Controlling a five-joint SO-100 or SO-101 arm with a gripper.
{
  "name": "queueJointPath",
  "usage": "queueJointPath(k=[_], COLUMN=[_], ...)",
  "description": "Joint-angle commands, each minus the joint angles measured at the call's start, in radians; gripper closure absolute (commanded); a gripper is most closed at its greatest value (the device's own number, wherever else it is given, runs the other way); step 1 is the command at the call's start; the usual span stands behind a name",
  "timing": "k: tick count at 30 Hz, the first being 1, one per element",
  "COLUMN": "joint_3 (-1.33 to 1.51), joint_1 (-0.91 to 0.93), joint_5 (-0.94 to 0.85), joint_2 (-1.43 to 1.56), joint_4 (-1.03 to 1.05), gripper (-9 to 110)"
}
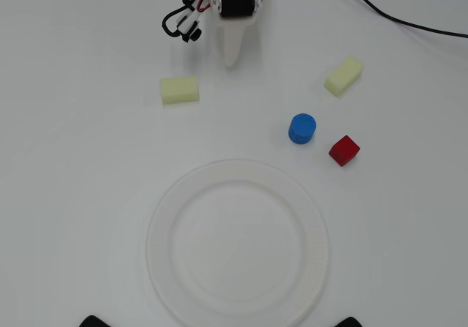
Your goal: Grasp a blue block and put it in the dish.
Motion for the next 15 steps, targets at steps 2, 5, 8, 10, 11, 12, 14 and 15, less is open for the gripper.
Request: queueJointPath(k=[2, 5, 8, 10, 11, 12, 14, 15], joint_3=[0.087, 0.087, 0.087, 0.087, 0.087, 0.087, 0.087, 0.087], joint_1=[-0.020, -0.020, -0.020, -0.020, -0.020, -0.020, -0.020, -0.020], joint_5=[0.003, 0.000, -0.002, -0.003, -0.003, -0.003, -0.003, -0.002], joint_2=[0.173, 0.173, 0.173, 0.173, 0.173, 0.173, 0.173, 0.173], joint_4=[0.078, 0.078, 0.078, 0.078, 0.078, 0.078, 0.078, 0.078], gripper=[101, 101, 101, 101, 101, 101, 101, 101])
